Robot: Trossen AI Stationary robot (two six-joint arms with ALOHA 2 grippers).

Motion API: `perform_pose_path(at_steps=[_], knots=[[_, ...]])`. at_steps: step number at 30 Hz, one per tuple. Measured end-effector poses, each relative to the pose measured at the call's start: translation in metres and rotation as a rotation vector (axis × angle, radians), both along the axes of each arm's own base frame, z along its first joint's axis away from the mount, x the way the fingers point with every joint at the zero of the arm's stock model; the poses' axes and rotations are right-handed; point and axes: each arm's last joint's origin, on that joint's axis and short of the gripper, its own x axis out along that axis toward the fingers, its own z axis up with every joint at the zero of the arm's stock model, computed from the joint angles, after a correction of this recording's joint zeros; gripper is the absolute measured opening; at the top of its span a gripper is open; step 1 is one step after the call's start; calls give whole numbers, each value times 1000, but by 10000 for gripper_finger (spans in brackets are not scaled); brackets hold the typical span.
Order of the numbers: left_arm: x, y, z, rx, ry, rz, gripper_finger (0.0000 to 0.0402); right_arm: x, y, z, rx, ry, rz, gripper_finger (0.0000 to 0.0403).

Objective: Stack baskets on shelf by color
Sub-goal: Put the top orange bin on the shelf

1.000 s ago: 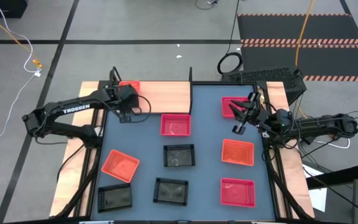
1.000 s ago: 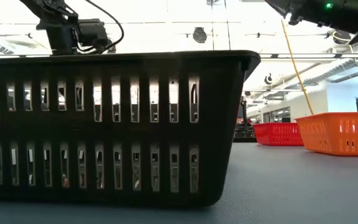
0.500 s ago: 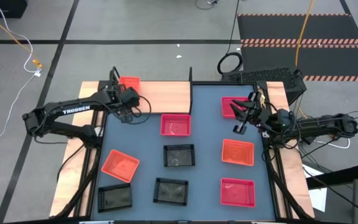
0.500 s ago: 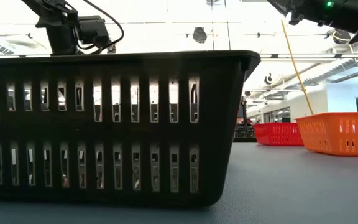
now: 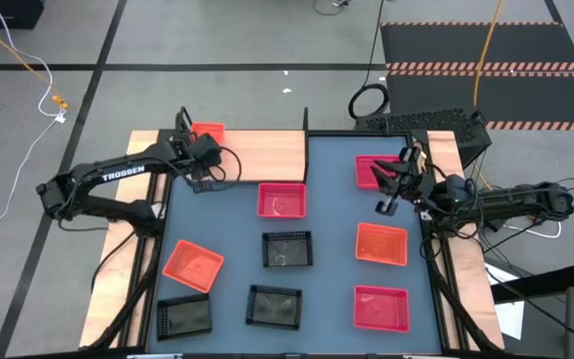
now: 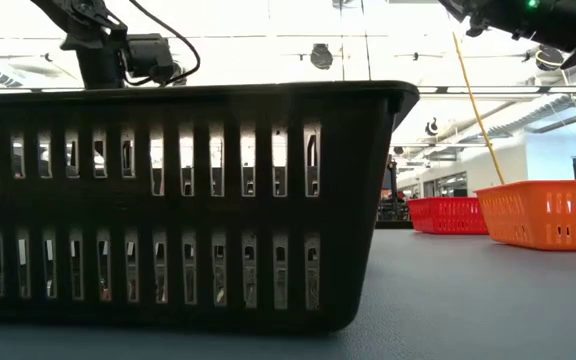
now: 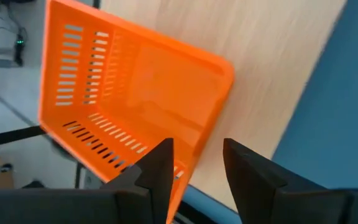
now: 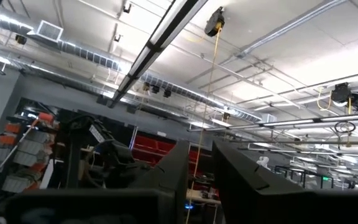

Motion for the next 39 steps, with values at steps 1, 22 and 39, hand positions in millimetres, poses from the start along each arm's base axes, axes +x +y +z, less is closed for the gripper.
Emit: perform_pose_path(at_steps=[1,22,39], knots=[[0,0,0,-8,-7,-4,131,0,0,0,0,-3,2,66],[1,-7,-1,-58,-24,24,16,0,2,1,-14,-17,55,66],[8,-24,2,-104,44,-160,15,-1,2,2,-17,-19,53,66]])
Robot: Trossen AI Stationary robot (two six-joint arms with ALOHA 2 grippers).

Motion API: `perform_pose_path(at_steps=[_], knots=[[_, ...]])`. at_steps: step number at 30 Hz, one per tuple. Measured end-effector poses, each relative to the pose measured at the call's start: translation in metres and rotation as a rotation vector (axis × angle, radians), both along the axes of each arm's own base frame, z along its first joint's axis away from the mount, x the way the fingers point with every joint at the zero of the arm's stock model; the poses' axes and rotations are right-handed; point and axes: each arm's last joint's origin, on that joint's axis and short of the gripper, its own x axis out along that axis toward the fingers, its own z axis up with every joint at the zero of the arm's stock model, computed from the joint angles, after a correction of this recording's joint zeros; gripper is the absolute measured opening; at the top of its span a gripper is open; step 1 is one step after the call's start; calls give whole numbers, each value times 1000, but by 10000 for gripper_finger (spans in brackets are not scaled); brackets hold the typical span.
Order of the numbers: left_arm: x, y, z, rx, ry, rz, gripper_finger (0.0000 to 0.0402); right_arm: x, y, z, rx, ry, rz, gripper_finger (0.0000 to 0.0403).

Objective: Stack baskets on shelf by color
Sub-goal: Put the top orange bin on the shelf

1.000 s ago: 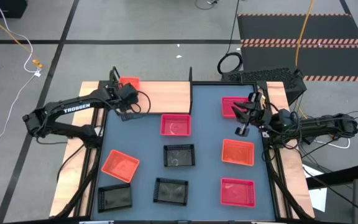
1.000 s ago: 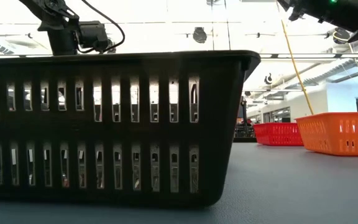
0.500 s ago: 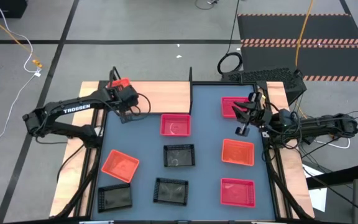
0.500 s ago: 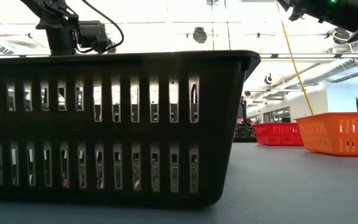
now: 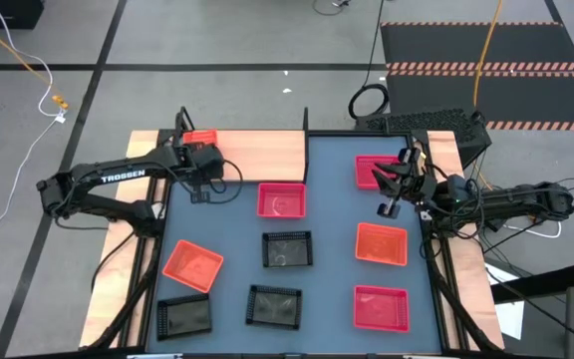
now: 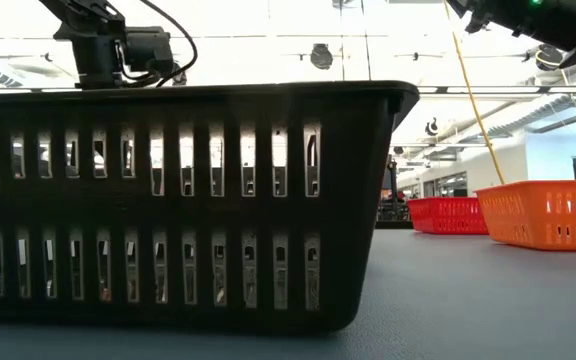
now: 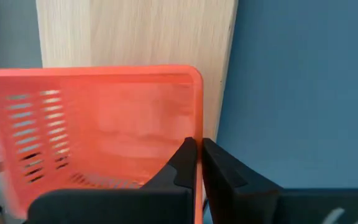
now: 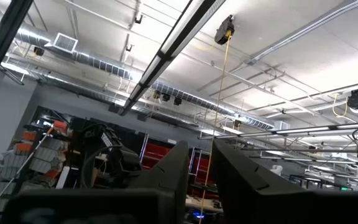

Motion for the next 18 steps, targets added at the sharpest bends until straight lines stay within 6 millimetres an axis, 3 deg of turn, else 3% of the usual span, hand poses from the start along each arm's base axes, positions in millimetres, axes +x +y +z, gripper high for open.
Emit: perform_pose_path(at_steps=[6,18], knots=[[1,1,11,7,8,-22,35,0,0,0,-13,1,-10,66],[-1,6,12,15,41,-68,46,0,0,0,-8,7,-6,66]])
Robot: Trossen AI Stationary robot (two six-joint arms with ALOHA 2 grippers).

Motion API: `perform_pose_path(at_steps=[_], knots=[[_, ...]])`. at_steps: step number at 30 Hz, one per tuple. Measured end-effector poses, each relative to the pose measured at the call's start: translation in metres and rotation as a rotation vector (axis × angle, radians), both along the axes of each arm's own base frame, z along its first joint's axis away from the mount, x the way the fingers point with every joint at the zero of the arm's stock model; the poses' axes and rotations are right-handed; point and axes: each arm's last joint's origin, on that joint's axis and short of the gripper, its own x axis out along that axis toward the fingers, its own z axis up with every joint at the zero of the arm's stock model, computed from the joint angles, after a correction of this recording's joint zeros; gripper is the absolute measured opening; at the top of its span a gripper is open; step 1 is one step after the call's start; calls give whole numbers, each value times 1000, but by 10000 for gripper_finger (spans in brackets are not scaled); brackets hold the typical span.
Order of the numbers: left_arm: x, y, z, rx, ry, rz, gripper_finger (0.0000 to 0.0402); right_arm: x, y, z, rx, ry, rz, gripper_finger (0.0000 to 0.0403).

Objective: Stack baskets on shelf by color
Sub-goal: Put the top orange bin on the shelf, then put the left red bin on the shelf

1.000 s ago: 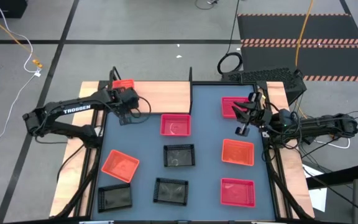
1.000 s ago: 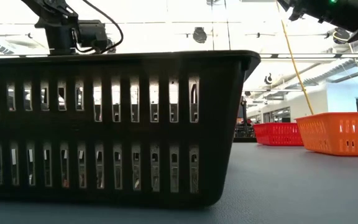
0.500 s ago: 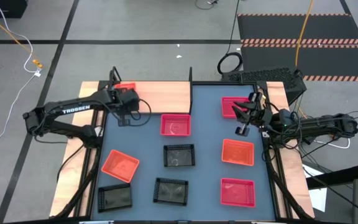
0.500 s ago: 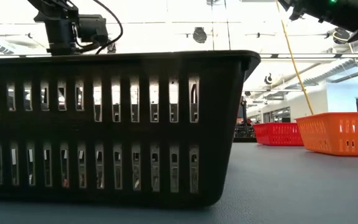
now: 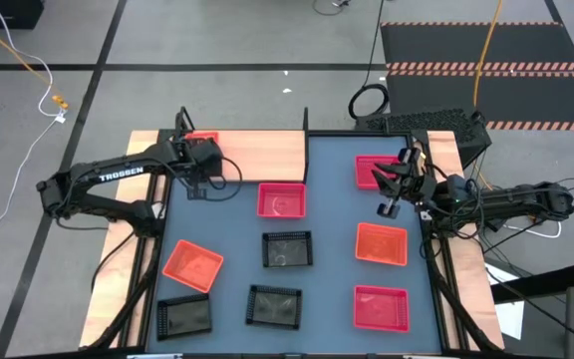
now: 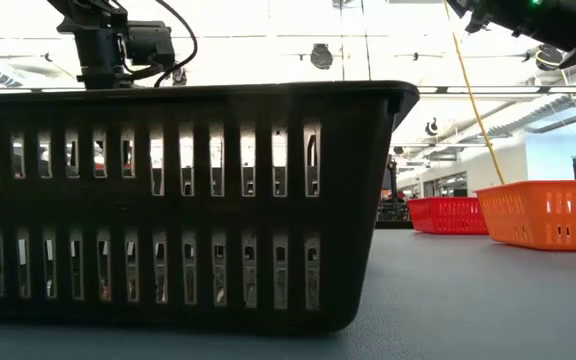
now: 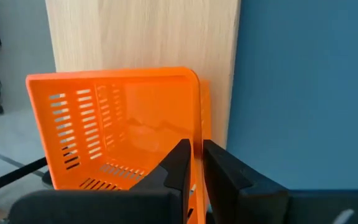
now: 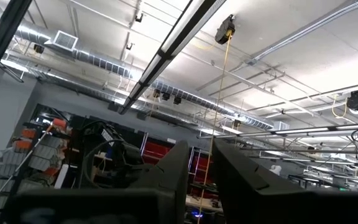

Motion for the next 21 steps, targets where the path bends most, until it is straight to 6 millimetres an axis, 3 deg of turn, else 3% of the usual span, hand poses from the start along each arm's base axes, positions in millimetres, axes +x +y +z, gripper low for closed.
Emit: perform_pose_path(at_steps=[11,18,21], knots=[[-2,3,0,3,7,8,47,0,0,0,15,-3,11,66],[-3,3,2,172,93,55,47,0,0,0,24,-5,17,66],[5,-2,13,215,74,17,47,0,0,0,23,-5,16,66]])
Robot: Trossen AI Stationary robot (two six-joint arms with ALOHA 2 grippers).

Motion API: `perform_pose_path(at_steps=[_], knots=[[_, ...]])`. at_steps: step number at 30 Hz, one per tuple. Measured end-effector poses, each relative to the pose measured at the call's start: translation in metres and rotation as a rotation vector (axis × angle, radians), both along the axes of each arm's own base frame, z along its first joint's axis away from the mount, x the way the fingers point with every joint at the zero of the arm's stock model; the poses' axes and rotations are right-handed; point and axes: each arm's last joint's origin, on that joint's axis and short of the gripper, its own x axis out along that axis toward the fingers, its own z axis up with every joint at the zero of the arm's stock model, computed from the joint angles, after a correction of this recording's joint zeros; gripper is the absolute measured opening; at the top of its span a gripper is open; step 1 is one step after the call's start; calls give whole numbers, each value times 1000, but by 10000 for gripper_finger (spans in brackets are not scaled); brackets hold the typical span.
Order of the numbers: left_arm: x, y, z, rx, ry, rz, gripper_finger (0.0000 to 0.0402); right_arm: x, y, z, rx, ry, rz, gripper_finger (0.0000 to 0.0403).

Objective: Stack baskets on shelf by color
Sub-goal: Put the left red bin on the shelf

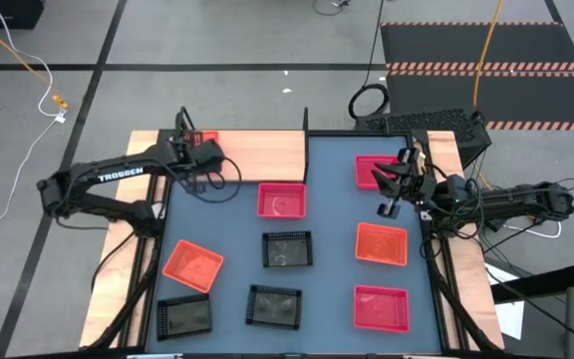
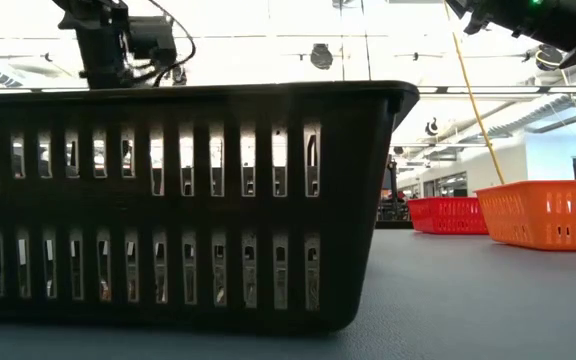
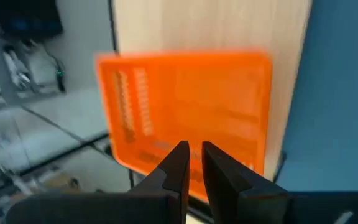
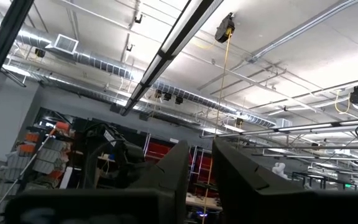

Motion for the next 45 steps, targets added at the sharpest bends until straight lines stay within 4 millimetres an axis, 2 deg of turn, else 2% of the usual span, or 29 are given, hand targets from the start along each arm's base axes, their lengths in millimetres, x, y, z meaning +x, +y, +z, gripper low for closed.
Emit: perform_pose_path(at_steps=[4,8,11,14,19,24,26,31,38,41,45], knots=[[19,-14,31,2,-159,-71,47,0,0,0,-5,3,-4,66],[44,-38,60,-98,-407,-279,47,1,0,-1,-18,20,-15,66],[67,-55,61,-85,-529,-401,47,1,0,-1,-27,21,-22,66],[92,-63,50,-87,-576,-439,48,1,0,-1,-30,22,-24,66],[123,-72,8,-81,-353,-563,85,0,0,0,-36,15,-27,66],[128,-74,-34,-101,0,-679,146,0,0,-1,-60,24,-44,66],[129,-76,-44,-91,107,-741,165,1,0,-1,-71,35,-52,66],[134,-79,-53,-52,231,-903,187,2,0,-3,-90,53,-67,66],[140,-65,-71,-41,361,-1014,173,2,0,-3,-98,57,-74,66],[144,-64,-76,-28,378,-1051,148,2,0,-3,-98,57,-74,66],[146,-64,-76,-12,382,-1078,96,2,0,-3,-102,58,-77,66]])
